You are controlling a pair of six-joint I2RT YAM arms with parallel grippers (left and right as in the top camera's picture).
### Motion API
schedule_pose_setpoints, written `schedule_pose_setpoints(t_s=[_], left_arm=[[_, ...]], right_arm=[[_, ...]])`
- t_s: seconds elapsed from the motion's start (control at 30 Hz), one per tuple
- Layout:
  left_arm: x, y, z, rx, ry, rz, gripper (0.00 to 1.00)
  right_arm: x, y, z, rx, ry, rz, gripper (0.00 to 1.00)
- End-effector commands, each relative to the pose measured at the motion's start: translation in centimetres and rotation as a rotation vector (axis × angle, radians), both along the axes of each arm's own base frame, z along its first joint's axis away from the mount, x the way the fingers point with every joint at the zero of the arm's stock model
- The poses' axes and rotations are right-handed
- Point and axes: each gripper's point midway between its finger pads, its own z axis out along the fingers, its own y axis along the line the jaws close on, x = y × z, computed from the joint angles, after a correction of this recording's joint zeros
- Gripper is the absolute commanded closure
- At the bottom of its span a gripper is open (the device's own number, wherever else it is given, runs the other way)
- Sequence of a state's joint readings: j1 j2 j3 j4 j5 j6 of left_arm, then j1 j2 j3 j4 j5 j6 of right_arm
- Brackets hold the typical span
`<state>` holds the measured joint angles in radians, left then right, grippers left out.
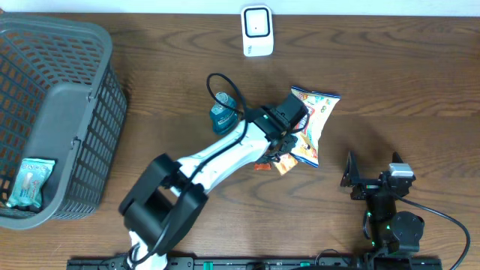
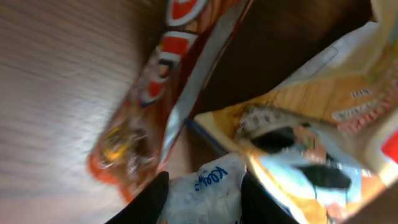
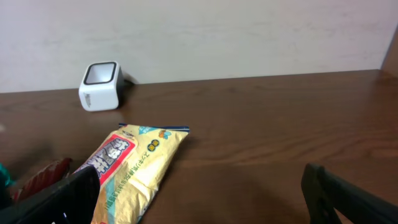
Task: Scan the item barcode
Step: 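Set the small packet on the table and release it, then move the left gripper back over the basket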
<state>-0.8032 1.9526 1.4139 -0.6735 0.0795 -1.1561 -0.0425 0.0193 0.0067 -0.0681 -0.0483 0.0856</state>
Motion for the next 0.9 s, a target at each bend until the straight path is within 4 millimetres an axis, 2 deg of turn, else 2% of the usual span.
schedule_pose_setpoints(t_s=[0.0,0.03,0.1,0.2,0.33,0.47,0.53,0.63,0.77,0.87], left_arm=[[0.0,-1.4,-0.7,-0.033,-0.004,0.028,0.66],[0.1,-1.8,-0.6,-0.043,-0.014,0.021,0.6],[0.4,-2.2,-0.4,-0.058,-0.031,0.019,0.4],[0.5,-2.0,-0.4,-0.049,-0.036,0.006,0.21],[-0.1,-1.3,-0.1,-0.016,-0.033,-0.083,0.12],[-0.9,-0.4,1.9,0.003,-0.046,-0.155,0.12],[-0.7,0.1,3.8,0.008,-0.097,-0.189,0.12],[0.1,1.6,8.0,0.035,-0.231,-0.199,0.12],[1.2,4.2,15.7,0.05,-0.471,-0.197,0.12],[1.3,7.1,21.5,0.068,-0.648,-0.147,0.12]], right_arm=[[0.0,0.0,-0.1,-0.012,0.004,0.001,0.01],[0.0,0.0,-0.1,-0.012,0.004,0.001,0.01],[0.0,0.0,-0.1,-0.012,0.004,0.001,0.01],[0.0,0.0,-0.1,-0.012,0.004,0.001,0.01],[0.0,0.0,-0.1,-0.012,0.004,0.001,0.01],[0.0,0.0,-0.1,-0.012,0.004,0.001,0.01],[0.0,0.0,-0.1,-0.012,0.004,0.001,0.01],[0.0,0.0,-0.1,-0.012,0.004,0.001,0.01],[0.0,0.0,-0.1,-0.012,0.004,0.001,0.01],[0.0,0.0,-0.1,-0.012,0.004,0.001,0.01]])
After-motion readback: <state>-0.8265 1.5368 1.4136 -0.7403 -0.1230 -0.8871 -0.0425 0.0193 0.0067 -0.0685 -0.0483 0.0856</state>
